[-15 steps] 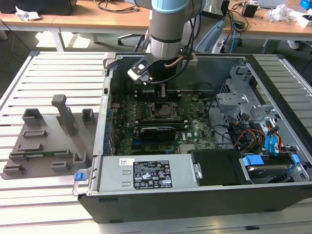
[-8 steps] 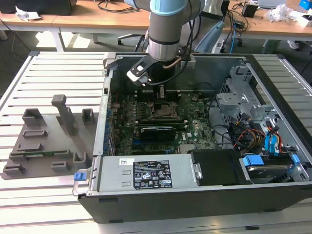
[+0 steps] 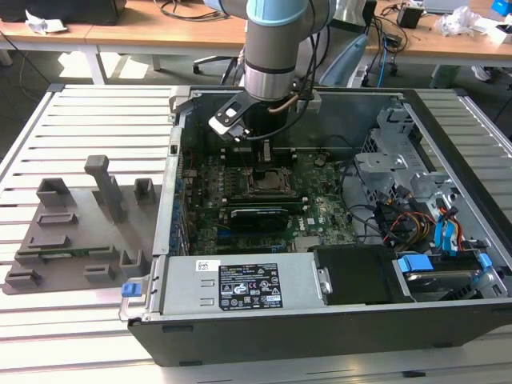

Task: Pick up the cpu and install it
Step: 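Close the cpu cover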

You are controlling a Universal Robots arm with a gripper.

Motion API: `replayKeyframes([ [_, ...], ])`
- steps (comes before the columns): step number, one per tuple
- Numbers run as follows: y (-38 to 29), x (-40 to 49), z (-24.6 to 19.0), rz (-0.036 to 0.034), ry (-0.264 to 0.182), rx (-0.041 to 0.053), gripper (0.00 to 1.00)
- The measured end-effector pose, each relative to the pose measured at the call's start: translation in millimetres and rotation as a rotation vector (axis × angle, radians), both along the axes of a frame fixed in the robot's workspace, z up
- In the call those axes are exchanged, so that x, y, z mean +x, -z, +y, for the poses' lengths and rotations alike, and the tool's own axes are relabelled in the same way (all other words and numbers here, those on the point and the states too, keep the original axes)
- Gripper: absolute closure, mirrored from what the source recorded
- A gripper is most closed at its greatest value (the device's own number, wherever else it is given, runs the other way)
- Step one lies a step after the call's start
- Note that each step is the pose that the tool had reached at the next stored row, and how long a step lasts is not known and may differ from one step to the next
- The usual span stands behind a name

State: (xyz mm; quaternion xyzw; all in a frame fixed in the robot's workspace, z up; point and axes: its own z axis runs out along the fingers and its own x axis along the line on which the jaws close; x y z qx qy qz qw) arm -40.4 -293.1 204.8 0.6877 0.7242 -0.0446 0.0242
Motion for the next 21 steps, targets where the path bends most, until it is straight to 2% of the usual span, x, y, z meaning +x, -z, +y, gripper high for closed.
replayKeyframes([
  [3,0.4,4.8,0.1,-0.0001,-0.002,-0.0127,0.89],
  [8,0.3,16.6,0.0,-0.0001,-0.002,-0.0173,0.89],
  [13,-12.3,17.2,0.0,0.0000,-0.002,-0.0255,0.89],
  [14,-14.6,16.7,0.0,-0.0001,-0.002,-0.0264,0.89],
  [16,-14.8,12.6,0.0,-0.0003,-0.003,-0.0261,0.89],
  [18,-13.6,2.5,0.1,-0.0006,-0.005,-0.0229,0.89],
  [21,-11.0,-3.4,0.0,-0.0005,-0.006,-0.0165,0.89],
])
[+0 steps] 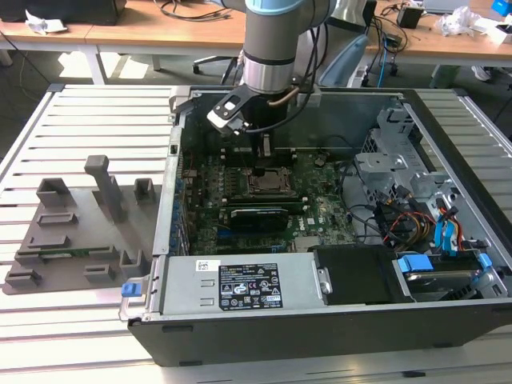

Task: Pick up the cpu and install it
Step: 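Close the cpu cover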

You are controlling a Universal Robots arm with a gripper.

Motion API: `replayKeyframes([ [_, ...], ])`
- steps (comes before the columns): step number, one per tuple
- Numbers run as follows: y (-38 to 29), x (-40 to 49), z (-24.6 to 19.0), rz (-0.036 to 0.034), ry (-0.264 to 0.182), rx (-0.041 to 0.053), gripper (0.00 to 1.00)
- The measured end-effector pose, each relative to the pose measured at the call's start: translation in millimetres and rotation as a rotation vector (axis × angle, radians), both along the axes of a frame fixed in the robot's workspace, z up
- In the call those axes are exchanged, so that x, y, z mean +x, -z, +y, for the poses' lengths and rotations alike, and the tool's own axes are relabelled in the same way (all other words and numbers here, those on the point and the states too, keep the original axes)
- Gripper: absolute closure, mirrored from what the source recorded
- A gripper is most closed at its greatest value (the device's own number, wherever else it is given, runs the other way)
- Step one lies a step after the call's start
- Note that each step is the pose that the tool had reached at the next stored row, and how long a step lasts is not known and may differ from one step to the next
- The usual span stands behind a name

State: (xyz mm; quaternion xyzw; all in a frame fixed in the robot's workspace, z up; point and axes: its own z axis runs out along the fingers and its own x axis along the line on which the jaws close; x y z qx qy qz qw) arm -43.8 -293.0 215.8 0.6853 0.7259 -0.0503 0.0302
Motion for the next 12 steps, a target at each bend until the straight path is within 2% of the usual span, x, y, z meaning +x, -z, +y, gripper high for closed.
replayKeyframes([
  [2,2.1,-1.5,0.0,0.0002,-0.002,0.0112,0.89],
  [4,3.7,-1.9,0.0,0.0001,-0.003,0.0279,0.89],
  [5,5.6,-2.0,0.1,-0.0001,-0.004,0.0315,0.89],
  [12,12.2,-2.0,-0.1,0.0012,-0.030,0.0306,0.89],
])
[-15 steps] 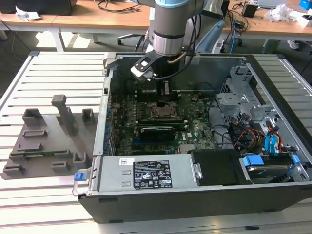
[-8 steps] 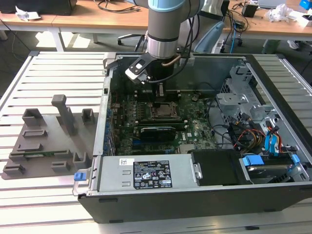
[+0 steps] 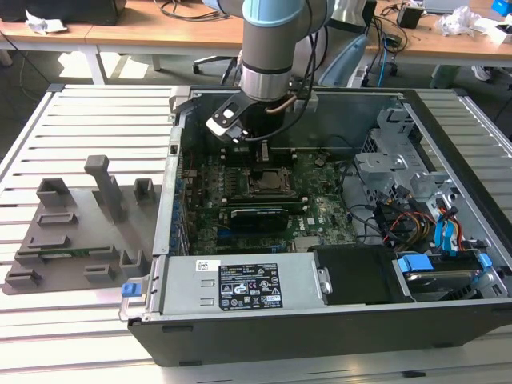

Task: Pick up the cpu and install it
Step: 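Close the cpu cover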

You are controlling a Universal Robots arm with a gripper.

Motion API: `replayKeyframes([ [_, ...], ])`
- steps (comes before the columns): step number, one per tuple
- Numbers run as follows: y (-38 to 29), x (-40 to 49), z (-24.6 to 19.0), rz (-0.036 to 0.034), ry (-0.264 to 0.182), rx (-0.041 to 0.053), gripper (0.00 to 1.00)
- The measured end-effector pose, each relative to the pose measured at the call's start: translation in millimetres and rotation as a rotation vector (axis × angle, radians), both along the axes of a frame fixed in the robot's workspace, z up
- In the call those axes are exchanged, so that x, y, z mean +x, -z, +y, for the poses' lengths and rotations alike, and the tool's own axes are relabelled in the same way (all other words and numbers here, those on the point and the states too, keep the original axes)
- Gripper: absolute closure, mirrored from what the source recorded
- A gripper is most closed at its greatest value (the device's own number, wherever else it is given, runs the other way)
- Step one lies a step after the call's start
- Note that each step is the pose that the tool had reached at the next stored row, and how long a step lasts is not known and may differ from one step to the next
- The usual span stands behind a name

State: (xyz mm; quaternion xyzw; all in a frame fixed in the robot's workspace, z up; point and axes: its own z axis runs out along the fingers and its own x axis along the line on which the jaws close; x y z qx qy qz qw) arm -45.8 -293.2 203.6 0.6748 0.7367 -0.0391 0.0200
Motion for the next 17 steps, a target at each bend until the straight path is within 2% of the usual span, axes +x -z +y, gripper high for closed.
replayKeyframes([
  [3,1.1,0.7,0.0,-0.0001,-0.004,0.0006,0.89],
  [7,1.3,15.5,-0.2,0.0008,-0.005,0.0008,0.89],
  [10,0.6,19.3,-0.2,0.0004,-0.005,0.0011,0.89],
  [17,-29.7,19.8,-0.2,0.0008,-0.005,0.0009,0.89],
])
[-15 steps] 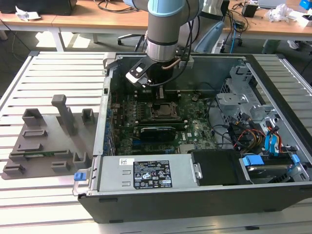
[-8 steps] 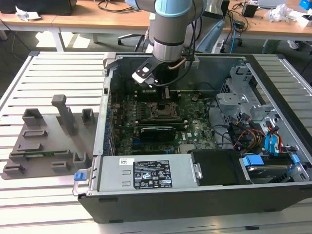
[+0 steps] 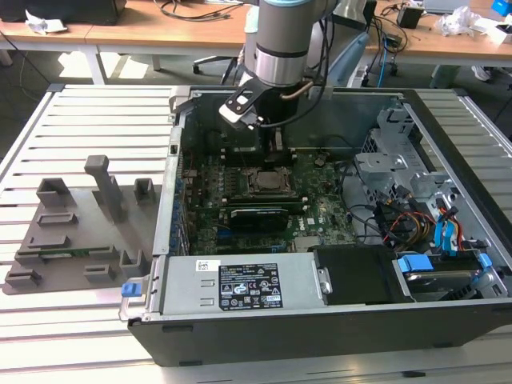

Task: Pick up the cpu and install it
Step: 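Close the cpu cover, then install the first cpu locking lever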

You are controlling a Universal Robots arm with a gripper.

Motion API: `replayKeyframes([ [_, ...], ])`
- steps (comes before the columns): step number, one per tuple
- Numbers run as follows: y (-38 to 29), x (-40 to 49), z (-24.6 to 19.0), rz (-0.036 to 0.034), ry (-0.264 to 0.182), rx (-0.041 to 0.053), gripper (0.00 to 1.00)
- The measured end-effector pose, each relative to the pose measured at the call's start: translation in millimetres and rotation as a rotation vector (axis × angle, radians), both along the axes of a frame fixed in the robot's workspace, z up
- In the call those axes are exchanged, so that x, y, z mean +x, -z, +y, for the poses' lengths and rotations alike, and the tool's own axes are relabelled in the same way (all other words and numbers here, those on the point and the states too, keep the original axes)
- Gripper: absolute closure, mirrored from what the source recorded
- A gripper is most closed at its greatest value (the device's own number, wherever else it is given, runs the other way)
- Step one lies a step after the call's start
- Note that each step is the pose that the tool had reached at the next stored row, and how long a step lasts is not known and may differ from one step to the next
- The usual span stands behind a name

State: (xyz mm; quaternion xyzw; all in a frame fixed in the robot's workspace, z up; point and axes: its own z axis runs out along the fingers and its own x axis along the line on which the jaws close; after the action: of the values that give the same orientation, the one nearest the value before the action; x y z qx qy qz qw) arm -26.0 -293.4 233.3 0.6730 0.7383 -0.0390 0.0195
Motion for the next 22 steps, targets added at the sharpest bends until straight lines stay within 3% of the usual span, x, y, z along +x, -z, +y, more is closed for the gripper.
replayKeyframes([
  [5,-20.4,0.0,0.0,0.0000,0.000,0.0000,0.89],
  [7,-24.8,0.0,0.0,0.0001,0.000,0.0000,0.89],
  [22,-25.6,0.0,0.0,0.0000,0.000,0.0000,0.89],
])
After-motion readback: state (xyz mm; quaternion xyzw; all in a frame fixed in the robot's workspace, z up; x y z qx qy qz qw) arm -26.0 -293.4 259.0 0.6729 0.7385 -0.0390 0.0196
